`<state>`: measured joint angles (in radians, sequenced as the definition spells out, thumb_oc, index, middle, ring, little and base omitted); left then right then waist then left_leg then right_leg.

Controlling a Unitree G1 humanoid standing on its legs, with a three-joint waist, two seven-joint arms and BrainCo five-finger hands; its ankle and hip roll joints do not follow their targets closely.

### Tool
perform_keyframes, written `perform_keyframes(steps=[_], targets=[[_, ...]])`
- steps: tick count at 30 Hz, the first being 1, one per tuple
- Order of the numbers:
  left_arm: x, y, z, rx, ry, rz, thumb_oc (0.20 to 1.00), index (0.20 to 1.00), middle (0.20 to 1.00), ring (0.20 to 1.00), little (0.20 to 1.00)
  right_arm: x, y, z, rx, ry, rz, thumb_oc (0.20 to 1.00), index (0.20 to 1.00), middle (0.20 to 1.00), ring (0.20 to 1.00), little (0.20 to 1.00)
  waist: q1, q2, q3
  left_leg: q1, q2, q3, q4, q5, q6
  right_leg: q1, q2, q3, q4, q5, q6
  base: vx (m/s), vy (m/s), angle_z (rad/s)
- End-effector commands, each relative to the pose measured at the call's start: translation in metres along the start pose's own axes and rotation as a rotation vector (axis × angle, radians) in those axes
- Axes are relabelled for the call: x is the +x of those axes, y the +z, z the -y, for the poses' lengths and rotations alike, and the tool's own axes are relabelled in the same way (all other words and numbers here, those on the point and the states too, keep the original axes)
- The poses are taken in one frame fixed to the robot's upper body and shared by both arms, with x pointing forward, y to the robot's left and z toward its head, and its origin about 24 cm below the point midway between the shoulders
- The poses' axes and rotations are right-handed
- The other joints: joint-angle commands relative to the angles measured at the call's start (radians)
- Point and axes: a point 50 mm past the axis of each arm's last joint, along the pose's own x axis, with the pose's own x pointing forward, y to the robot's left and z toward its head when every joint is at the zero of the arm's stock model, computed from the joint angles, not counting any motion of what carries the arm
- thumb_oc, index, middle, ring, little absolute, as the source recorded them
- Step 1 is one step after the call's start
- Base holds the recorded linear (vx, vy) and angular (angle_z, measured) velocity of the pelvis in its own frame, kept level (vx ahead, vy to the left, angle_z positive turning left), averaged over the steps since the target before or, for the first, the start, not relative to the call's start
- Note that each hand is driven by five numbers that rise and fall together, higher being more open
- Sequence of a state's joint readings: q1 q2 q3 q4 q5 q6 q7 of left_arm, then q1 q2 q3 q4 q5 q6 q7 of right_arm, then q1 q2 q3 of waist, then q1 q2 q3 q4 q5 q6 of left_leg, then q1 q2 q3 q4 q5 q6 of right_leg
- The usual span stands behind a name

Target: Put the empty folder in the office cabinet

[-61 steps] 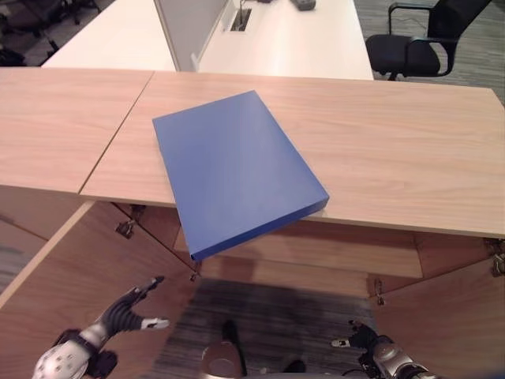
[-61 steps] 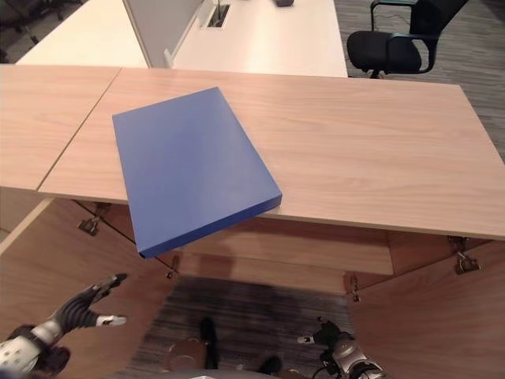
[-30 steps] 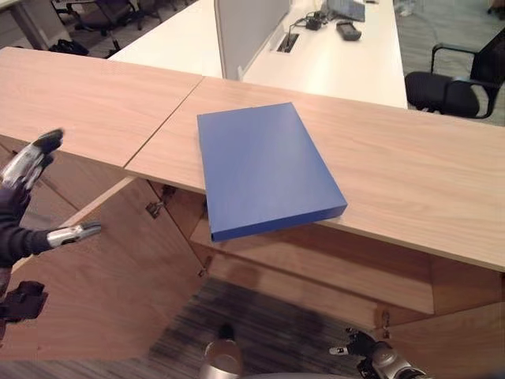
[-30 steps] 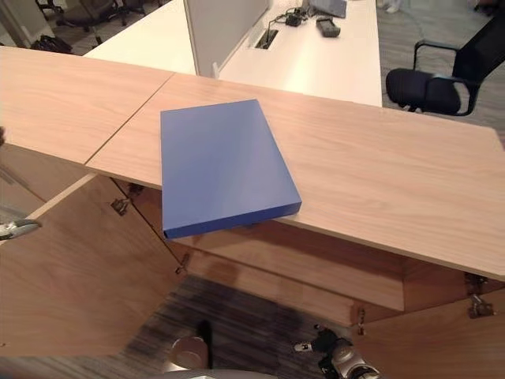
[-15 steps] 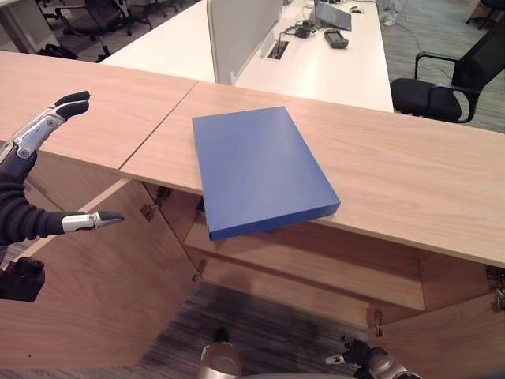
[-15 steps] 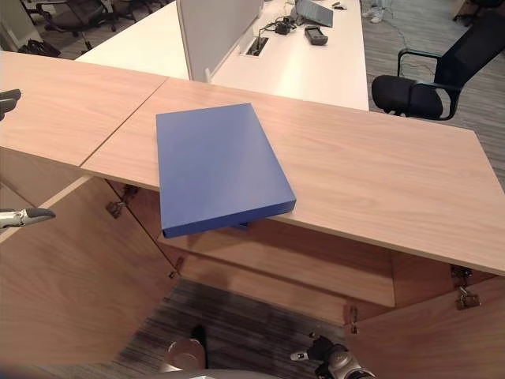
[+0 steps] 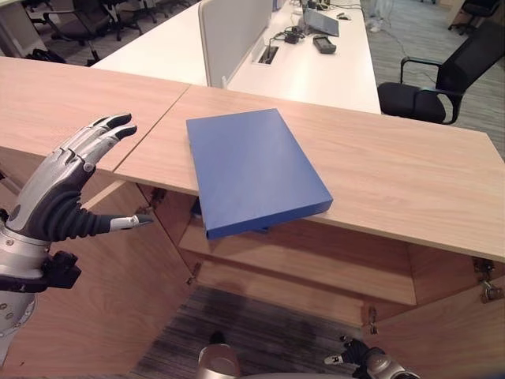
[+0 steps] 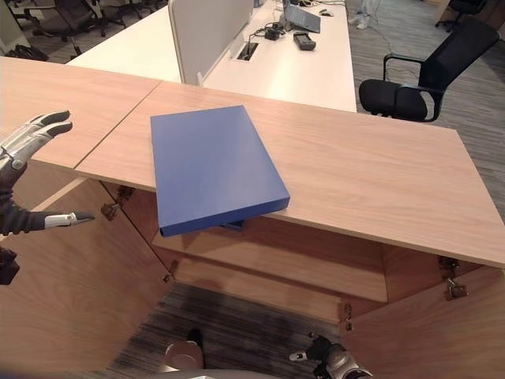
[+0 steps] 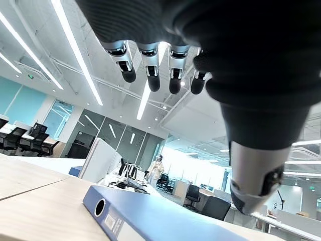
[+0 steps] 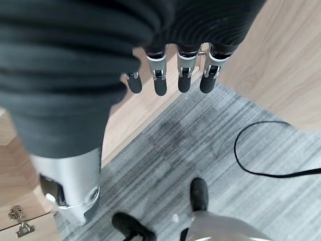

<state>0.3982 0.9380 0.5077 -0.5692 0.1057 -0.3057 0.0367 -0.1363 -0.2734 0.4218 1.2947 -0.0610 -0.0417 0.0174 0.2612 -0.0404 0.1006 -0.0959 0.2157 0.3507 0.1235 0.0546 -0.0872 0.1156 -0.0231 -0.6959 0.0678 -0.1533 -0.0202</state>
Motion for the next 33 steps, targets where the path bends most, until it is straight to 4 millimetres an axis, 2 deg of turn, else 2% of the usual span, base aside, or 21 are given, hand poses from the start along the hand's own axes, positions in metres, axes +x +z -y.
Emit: perform_keyframes(steps=[1,8,17,23,33], targets=[[-0.006,-0.006,0.009,0.001,0.001,-0.04,1.0,1.0,1.0,1.0,1.0,0.002,0.027,0.003,-0.009,-0.028,0.077,1.0,1.0,1.0,1.0,1.0,-0.012,-0.031,-0.018,-0.053,0.111,0.012,0.112,0.017,-0.074,0.058,0.028,0.135,-0.112,0.076,0.008,0.0,0.0,0.0],[-0.018,-0.021,0.017,0.099,0.014,-0.141,1.0,1.0,1.0,1.0,1.0,0.002,0.028,0.006,-0.003,-0.045,0.079,1.0,1.0,1.0,1.0,1.0,-0.018,-0.034,-0.019,-0.054,0.112,0.015,0.128,0.008,-0.072,0.063,0.026,0.14,-0.11,0.077,0.008,-0.01,-0.002,-0.07],[-0.018,-0.027,0.042,0.104,-0.008,-0.164,1.0,1.0,1.0,1.0,1.0,0.003,0.033,0.003,-0.011,-0.05,0.096,1.0,1.0,1.0,1.0,1.0,-0.038,-0.039,-0.023,-0.046,0.116,0.031,0.14,0.003,-0.071,0.065,0.022,0.147,-0.109,0.08,0.009,0.0,0.002,-0.04],[-0.021,-0.038,0.058,0.137,0.013,-0.225,1.0,1.0,1.0,1.0,1.0,0.002,0.034,0.0,-0.012,-0.059,0.102,1.0,1.0,1.0,1.0,1.0,-0.049,-0.043,-0.024,-0.044,0.117,0.04,0.142,0.001,-0.069,0.064,0.021,0.149,-0.109,0.082,0.009,0.0,0.0,-0.04],[-0.023,-0.042,0.071,0.185,0.029,-0.238,1.0,1.0,1.0,1.0,1.0,0.002,0.034,-0.001,-0.016,-0.069,0.104,1.0,1.0,1.0,1.0,1.0,-0.061,-0.046,-0.031,-0.039,0.118,0.052,0.14,-0.001,-0.068,0.06,0.02,0.152,-0.107,0.087,0.011,0.0,0.002,-0.03]])
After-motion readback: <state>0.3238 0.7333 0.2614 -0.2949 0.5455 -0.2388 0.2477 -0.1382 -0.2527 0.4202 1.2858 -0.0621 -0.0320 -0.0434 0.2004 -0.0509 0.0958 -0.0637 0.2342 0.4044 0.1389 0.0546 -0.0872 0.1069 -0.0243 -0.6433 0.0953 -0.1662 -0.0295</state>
